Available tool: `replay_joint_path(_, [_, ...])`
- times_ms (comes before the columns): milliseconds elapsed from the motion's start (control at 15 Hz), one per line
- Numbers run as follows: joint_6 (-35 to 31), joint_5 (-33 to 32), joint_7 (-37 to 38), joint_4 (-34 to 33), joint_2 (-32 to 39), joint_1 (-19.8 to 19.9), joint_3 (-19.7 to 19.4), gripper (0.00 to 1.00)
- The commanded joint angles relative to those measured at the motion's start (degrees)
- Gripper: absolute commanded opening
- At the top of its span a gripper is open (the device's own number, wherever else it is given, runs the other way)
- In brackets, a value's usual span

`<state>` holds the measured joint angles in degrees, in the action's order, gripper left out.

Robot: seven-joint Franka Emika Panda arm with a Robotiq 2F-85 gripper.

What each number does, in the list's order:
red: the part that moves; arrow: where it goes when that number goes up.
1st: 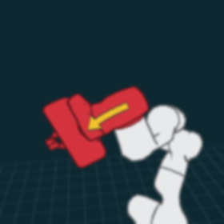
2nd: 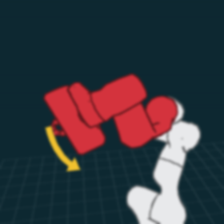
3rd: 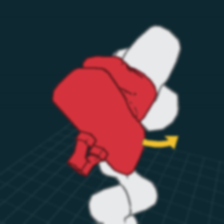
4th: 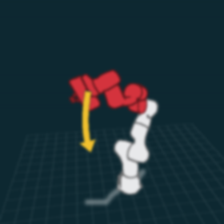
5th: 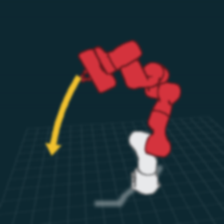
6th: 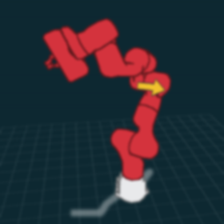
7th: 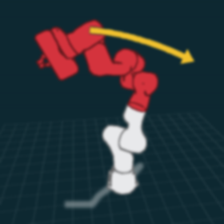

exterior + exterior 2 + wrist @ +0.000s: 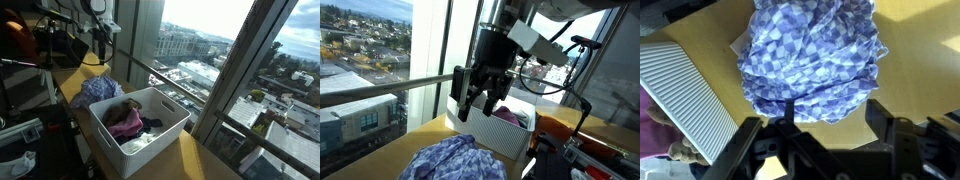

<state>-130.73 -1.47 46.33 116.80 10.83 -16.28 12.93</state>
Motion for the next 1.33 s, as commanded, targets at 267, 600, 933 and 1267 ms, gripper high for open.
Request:
replay_joint_path(267, [-1.6,0.0,-2.3,5.1,-6.5,5.4,-5.1,1.00])
replay_joint_path(600, [-4.5,-1.5,-3.2,8.5,-5.1,9.8,-9.3,1.00])
replay_joint_path(933, [-9.4,-3.8,-2.2,12.4,-1.3,11.9,-12.6,1.00])
replay_joint_path(1267, [-15.9,-6.1,-1.7,15.0,4.5,11.7,-16.1,1.00])
